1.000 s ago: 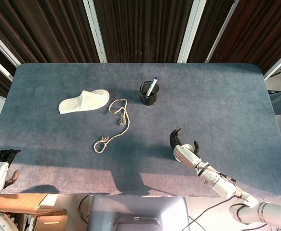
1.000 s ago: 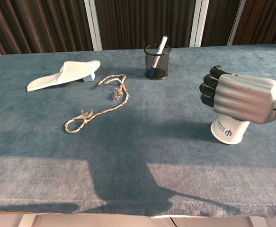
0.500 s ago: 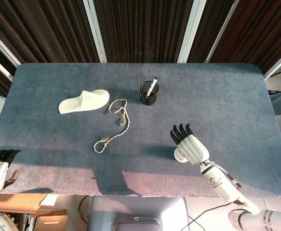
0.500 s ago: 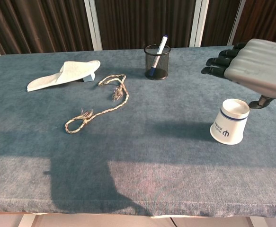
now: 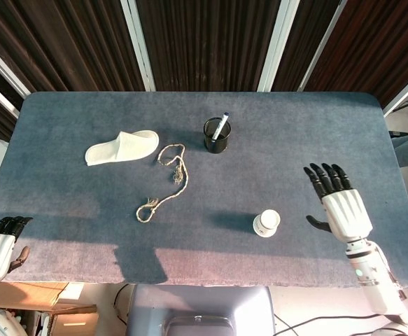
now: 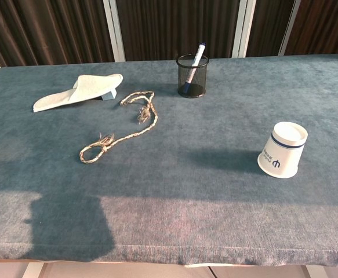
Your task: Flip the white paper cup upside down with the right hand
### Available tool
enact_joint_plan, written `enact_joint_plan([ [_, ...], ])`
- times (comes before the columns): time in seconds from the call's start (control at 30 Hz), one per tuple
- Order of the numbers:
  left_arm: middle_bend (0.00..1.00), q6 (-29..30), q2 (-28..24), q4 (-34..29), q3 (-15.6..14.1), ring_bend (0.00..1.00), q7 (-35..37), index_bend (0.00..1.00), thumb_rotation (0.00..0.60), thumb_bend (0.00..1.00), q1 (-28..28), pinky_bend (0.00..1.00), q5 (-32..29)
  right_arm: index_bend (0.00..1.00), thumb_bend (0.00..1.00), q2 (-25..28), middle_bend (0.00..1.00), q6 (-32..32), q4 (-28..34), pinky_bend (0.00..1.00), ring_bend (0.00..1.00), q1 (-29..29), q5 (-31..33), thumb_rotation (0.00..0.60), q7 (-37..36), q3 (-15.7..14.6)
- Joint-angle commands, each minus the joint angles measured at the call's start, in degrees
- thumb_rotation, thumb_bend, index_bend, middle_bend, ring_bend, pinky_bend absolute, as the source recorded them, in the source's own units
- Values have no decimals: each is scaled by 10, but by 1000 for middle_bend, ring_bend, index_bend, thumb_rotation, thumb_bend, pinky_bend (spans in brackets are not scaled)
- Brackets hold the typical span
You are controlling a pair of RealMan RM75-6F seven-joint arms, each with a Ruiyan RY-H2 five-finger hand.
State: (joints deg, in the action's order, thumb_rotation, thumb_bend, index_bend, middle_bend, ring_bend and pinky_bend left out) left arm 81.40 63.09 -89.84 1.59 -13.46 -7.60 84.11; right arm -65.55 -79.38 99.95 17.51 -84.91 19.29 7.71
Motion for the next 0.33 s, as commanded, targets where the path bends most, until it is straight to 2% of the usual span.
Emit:
enact_joint_plan([
  [0.03, 256, 2, 0, 0, 0, 222, -1, 252, 600, 332, 1, 438, 0, 158, 250, -2, 191, -2, -11, 203, 113, -7, -1, 600, -4, -8],
  [0.33, 255, 16, 0, 2, 1, 221, 5, 252, 600, 332, 5, 437, 8, 158, 250, -17, 191, 14, -23, 203, 113, -3, 2, 600, 0, -15],
])
